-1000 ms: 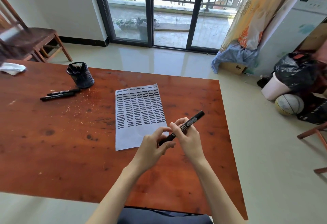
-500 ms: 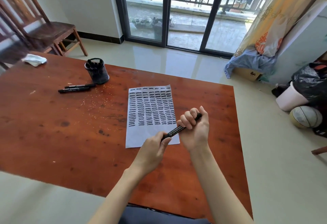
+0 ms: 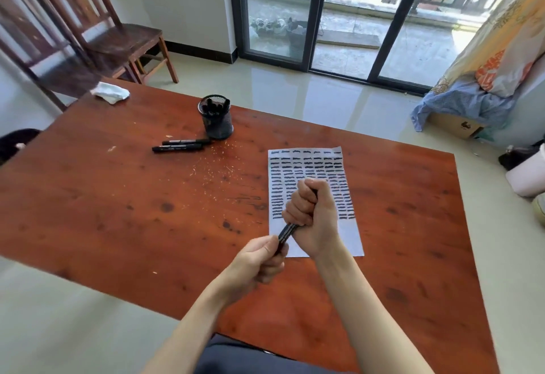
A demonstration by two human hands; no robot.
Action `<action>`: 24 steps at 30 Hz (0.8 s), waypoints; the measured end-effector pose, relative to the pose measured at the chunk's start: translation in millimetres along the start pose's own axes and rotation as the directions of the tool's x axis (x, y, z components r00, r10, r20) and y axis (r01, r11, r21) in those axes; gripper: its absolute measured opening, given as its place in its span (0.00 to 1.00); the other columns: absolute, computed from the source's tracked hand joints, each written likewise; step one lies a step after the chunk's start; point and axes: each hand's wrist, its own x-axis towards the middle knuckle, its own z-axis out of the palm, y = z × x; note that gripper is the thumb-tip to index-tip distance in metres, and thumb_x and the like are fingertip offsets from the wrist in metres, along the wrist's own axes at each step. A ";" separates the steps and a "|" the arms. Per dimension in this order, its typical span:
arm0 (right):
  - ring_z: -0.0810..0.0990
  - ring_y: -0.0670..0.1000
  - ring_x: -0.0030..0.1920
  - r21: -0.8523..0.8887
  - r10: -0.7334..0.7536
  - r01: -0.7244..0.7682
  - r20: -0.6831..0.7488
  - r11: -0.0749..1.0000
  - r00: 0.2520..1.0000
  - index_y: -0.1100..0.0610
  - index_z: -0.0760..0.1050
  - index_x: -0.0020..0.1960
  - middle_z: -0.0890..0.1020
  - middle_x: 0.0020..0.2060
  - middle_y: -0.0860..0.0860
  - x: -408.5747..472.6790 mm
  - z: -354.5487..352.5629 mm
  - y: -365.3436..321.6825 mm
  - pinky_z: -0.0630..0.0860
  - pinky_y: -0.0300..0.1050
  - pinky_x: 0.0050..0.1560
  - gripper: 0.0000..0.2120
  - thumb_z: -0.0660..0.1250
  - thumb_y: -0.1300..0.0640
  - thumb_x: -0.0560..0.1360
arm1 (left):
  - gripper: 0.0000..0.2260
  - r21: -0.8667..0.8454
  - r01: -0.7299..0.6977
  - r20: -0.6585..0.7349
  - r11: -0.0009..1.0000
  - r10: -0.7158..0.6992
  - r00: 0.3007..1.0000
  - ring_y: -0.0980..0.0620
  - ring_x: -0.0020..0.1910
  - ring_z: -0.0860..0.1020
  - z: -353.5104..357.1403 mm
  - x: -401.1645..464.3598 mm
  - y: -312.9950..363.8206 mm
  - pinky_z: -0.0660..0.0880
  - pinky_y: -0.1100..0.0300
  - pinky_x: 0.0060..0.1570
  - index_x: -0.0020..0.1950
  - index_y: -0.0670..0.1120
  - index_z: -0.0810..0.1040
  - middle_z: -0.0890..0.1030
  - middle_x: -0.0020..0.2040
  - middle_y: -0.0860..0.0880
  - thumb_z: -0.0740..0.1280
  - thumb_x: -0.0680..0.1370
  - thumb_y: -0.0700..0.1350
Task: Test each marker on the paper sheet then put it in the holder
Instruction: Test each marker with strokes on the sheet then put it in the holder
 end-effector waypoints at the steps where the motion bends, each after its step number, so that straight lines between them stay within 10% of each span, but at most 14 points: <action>1: 0.55 0.42 0.18 -0.065 0.001 -0.002 -0.015 0.998 1.000 0.52 0.59 0.25 0.58 0.18 0.44 8.4 2.6 12.2 0.54 0.35 0.19 0.19 0.54 0.59 0.75 | 0.13 0.031 0.013 -0.005 0.999 -0.013 1.000 0.59 0.25 0.57 -13.0 0.5 -3.8 0.55 0.69 0.22 0.41 0.44 0.68 0.61 0.27 0.56 0.54 0.78 0.53; 7: 0.70 0.46 0.26 -0.483 -0.100 0.025 -0.129 0.875 0.987 0.56 0.66 0.33 0.71 0.25 0.48 59.0 14.9 90.2 0.67 0.38 0.32 0.20 0.57 0.42 0.75 | 0.15 0.555 0.098 -0.195 0.826 0.015 0.981 0.58 0.28 0.69 -102.3 3.9 -13.7 0.66 0.66 0.30 0.45 0.46 0.74 0.72 0.34 0.53 0.53 0.80 0.52; 11: 0.71 0.42 0.32 -0.936 -0.284 0.080 -0.022 0.342 0.959 0.48 0.70 0.36 0.73 0.29 0.45 75.8 11.0 113.4 0.65 0.35 0.34 0.19 0.55 0.36 0.74 | 0.09 0.688 0.086 -0.323 0.721 0.198 0.926 0.60 0.33 0.73 -155.9 4.0 -14.7 0.68 0.68 0.36 0.47 0.50 0.78 0.79 0.36 0.52 0.59 0.79 0.49; 15: 0.68 0.42 0.26 -0.979 -0.213 0.040 -0.004 0.199 0.977 0.53 0.74 0.37 0.71 0.24 0.45 93.2 20.4 114.0 0.62 0.37 0.30 0.13 0.65 0.47 0.76 | 0.06 0.673 0.074 -0.360 0.736 0.239 0.902 0.59 0.31 0.76 -192.9 16.4 -3.3 0.72 0.66 0.37 0.51 0.54 0.76 0.80 0.44 0.49 0.63 0.78 0.44; 19: 0.70 0.41 0.25 -0.995 -0.301 0.075 0.052 0.064 0.952 0.57 0.78 0.41 0.75 0.26 0.44 131.3 50.1 101.6 0.65 0.36 0.29 0.10 0.67 0.51 0.75 | 0.18 0.700 0.065 -0.335 0.712 0.246 0.910 0.56 0.50 0.77 -217.9 35.8 22.9 0.70 0.65 0.53 0.68 0.49 0.68 0.71 0.61 0.54 0.62 0.79 0.42; 24: 0.72 0.38 0.29 -0.982 -0.571 0.185 0.134 0.032 0.810 0.58 0.77 0.44 0.77 0.31 0.45 196.4 111.5 50.1 0.67 0.29 0.30 0.05 0.66 0.58 0.75 | 0.09 0.676 0.081 -0.432 0.732 0.304 0.849 0.53 0.49 0.79 -250.2 46.5 49.4 0.74 0.64 0.50 0.56 0.49 0.74 0.78 0.54 0.49 0.61 0.78 0.40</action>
